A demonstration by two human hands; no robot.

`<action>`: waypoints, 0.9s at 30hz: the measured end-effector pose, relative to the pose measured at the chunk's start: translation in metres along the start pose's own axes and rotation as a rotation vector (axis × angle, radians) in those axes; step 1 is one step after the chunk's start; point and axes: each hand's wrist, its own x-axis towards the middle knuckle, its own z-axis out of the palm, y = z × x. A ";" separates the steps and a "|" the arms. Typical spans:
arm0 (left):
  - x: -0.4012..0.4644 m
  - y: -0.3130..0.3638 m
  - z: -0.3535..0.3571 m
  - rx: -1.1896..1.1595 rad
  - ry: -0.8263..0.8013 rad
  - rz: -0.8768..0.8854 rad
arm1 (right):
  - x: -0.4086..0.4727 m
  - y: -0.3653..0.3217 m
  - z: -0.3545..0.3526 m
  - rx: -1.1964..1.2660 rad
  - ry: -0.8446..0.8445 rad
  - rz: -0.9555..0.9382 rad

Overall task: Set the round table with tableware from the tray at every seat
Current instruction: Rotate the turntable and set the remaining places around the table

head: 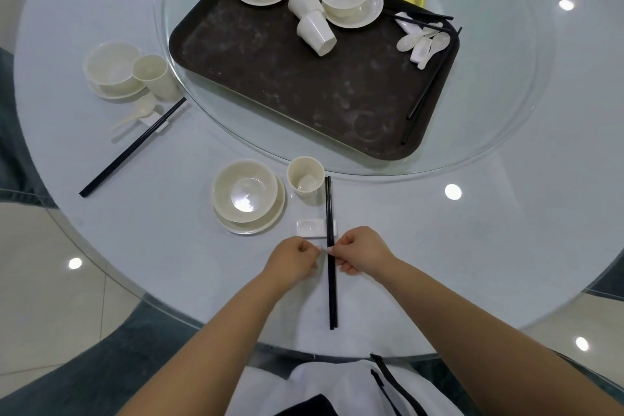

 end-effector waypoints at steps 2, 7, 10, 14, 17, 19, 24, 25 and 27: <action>0.001 0.004 -0.001 -0.112 -0.022 -0.039 | 0.000 0.000 -0.001 -0.015 0.003 -0.014; -0.001 0.011 -0.003 -0.213 -0.034 -0.066 | 0.001 0.000 -0.005 -0.042 0.008 -0.040; -0.002 0.015 -0.002 -0.258 -0.032 -0.078 | 0.003 -0.002 -0.006 -0.059 0.011 -0.042; -0.004 0.018 -0.003 -0.294 -0.012 -0.090 | 0.006 -0.004 -0.008 -0.062 0.007 -0.047; -0.005 0.018 -0.005 -0.273 -0.020 -0.093 | 0.006 -0.004 -0.009 -0.077 0.001 -0.051; -0.006 0.019 -0.010 -0.236 -0.020 -0.098 | 0.006 -0.005 -0.012 -0.111 0.014 -0.059; -0.004 0.028 -0.032 -0.166 0.024 -0.085 | 0.004 -0.017 -0.036 -0.234 0.178 -0.143; -0.004 0.031 -0.036 -0.159 0.028 -0.068 | 0.004 -0.022 -0.043 -0.199 0.208 -0.160; -0.004 0.039 -0.045 -0.145 0.029 -0.036 | 0.005 -0.034 -0.059 -0.126 0.265 -0.201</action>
